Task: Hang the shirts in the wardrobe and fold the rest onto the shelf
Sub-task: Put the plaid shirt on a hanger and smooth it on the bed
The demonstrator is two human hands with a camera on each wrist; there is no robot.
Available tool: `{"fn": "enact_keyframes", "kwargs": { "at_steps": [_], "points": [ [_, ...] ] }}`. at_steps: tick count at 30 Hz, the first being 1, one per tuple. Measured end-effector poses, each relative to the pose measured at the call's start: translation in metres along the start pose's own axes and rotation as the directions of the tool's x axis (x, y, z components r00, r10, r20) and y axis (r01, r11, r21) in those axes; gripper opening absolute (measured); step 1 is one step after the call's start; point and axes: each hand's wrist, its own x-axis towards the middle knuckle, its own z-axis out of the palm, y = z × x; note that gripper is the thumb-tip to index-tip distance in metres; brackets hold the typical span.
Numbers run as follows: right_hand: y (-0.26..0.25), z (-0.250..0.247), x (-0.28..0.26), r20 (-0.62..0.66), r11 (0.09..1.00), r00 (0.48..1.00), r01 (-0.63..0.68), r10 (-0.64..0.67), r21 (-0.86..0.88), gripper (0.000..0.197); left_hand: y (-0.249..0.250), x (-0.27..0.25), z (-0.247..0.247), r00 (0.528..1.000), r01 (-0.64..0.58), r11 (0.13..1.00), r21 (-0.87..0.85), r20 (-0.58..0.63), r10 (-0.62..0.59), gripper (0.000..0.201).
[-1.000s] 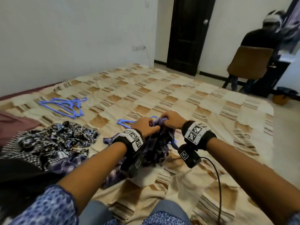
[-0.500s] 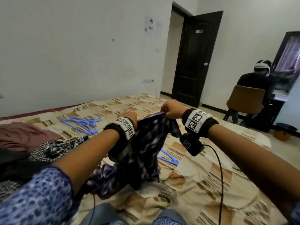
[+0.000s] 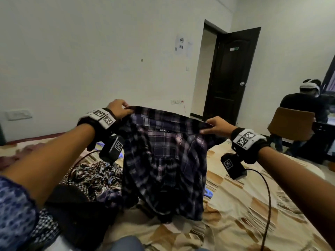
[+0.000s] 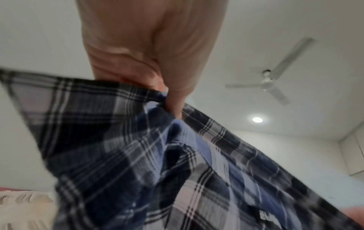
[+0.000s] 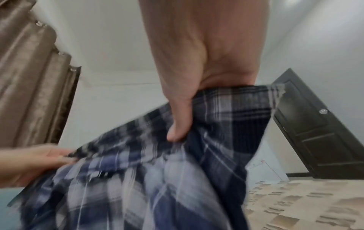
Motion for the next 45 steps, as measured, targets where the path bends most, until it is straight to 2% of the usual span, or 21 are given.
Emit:
{"fn": "enact_keyframes", "kwargs": {
  "at_steps": [3, 5, 8, 11, 13, 15, 17, 19, 22, 24, 26, 28, 31, 33, 35, 36, 38, 40, 41, 43, 45],
  "points": [
    [0.013, -0.003, -0.001, 0.297, 0.995, 0.953, -0.025, 0.053, -0.095, 0.015, -0.008, -0.005, -0.004, 0.996, -0.024, 0.998, 0.061, 0.089, 0.019, 0.03],
    [0.02, -0.009, -0.004, 0.336, 0.991, 0.941, -0.004, 0.049, -0.133, 0.022, -0.009, -0.008, -0.01, 0.972, -0.079, 0.994, 0.078, 0.227, 0.059, 0.032],
    [0.027, -0.037, -0.005, 0.202, 0.999, 0.978, -0.046, 0.05, -0.025, 0.012, -0.011, -0.007, -0.025, 0.892, -0.085, 0.991, 0.104, 0.451, 0.029, 0.041],
    [0.025, -0.06, -0.009, -0.1, 0.976, 0.992, -0.056, 0.078, 0.21, 0.018, -0.017, -0.001, -0.032, 0.801, -0.1, 0.972, 0.21, 0.597, -0.046, 0.088],
    [0.021, -0.062, -0.013, -0.266, 0.93, 0.956, -0.021, 0.126, 0.366, 0.02, -0.022, 0.002, -0.027, 0.799, -0.099, 0.975, 0.198, 0.601, -0.041, 0.08],
    [0.023, -0.057, -0.013, -0.285, 0.839, 0.944, 0.015, 0.167, 0.543, 0.02, -0.024, 0.004, -0.024, 0.869, -0.016, 0.995, 0.101, 0.493, -0.036, 0.045],
    [0.032, -0.051, -0.012, -0.255, 0.747, 0.938, -0.007, 0.236, 0.665, 0.018, -0.031, 0.004, -0.021, 0.931, 0.13, 0.988, -0.082, 0.353, -0.093, 0.026],
    [0.043, -0.045, -0.007, -0.226, 0.677, 0.916, -0.064, 0.332, 0.734, 0.033, -0.042, 0.005, -0.019, 0.945, 0.269, 0.903, -0.334, 0.272, -0.181, 0.033],
    [0.053, -0.03, 0.0, -0.127, 0.6, 0.9, -0.168, 0.417, 0.782, 0.062, -0.05, 0.008, -0.009, 0.909, 0.417, 0.698, -0.582, 0.274, -0.314, 0.069],
    [0.052, -0.019, 0.004, -0.1, 0.637, 0.903, -0.214, 0.419, 0.74, 0.058, -0.049, 0.011, 0.001, 0.903, 0.422, 0.631, -0.652, 0.238, -0.358, 0.071],
    [0.051, -0.011, 0.009, -0.085, 0.73, 0.922, -0.239, 0.377, 0.641, 0.034, -0.045, 0.013, 0.011, 0.929, 0.364, 0.698, -0.617, 0.189, -0.318, 0.05],
    [0.055, -0.008, 0.014, 0.021, 0.822, 0.957, -0.261, 0.291, 0.507, 0.01, -0.045, 0.017, 0.017, 0.956, 0.292, 0.803, -0.519, 0.184, -0.228, 0.021],
    [0.068, -0.006, 0.022, 0.186, 0.958, 0.956, -0.255, 0.228, 0.134, 0.017, -0.059, 0.026, 0.027, 0.956, 0.255, 0.889, -0.381, 0.238, -0.172, 0.017],
    [0.071, -0.003, 0.029, 0.102, 0.969, 0.963, -0.244, 0.248, -0.051, 0.017, -0.054, 0.031, 0.035, 0.958, 0.22, 0.938, -0.267, 0.241, -0.156, 0.01],
    [0.066, -0.014, 0.042, -0.152, 0.963, 0.965, -0.236, 0.215, -0.132, 0.019, -0.028, 0.039, 0.035, 0.982, 0.119, 0.981, -0.156, 0.163, -0.093, 0.016],
    [0.06, -0.027, 0.049, -0.317, 0.961, 0.934, -0.227, 0.167, -0.161, 0.017, -0.009, 0.048, 0.028, 0.996, 0.055, 0.992, -0.11, 0.069, -0.048, 0.022],
    [0.039, -0.068, 0.057, -0.627, 0.951, 0.777, -0.232, 0.055, -0.204, 0.018, 0.035, 0.066, 0.002, 0.984, -0.032, 0.993, -0.11, -0.179, 0.012, 0.026],
    [0.008, -0.114, 0.054, -0.784, 0.934, 0.62, -0.263, -0.028, -0.241, 0.021, 0.073, 0.083, -0.032, 0.926, -0.059, 0.984, -0.167, -0.377, -0.008, 0.03],
    [-0.008, -0.135, 0.05, -0.818, 0.936, 0.573, -0.252, -0.059, -0.244, 0.021, 0.086, 0.091, -0.047, 0.896, -0.06, 0.98, -0.192, -0.444, -0.032, 0.031],
    [-0.033, -0.164, 0.042, -0.839, 0.945, 0.529, -0.19, -0.132, -0.268, 0.02, 0.102, 0.102, -0.071, 0.863, -0.062, 0.98, -0.19, -0.503, -0.043, 0.032],
    [-0.044, -0.178, 0.033, -0.836, 0.955, 0.52, -0.121, -0.172, -0.272, 0.021, 0.107, 0.104, -0.082, 0.85, -0.058, 0.986, -0.154, -0.525, -0.032, 0.032]
  ]
}}
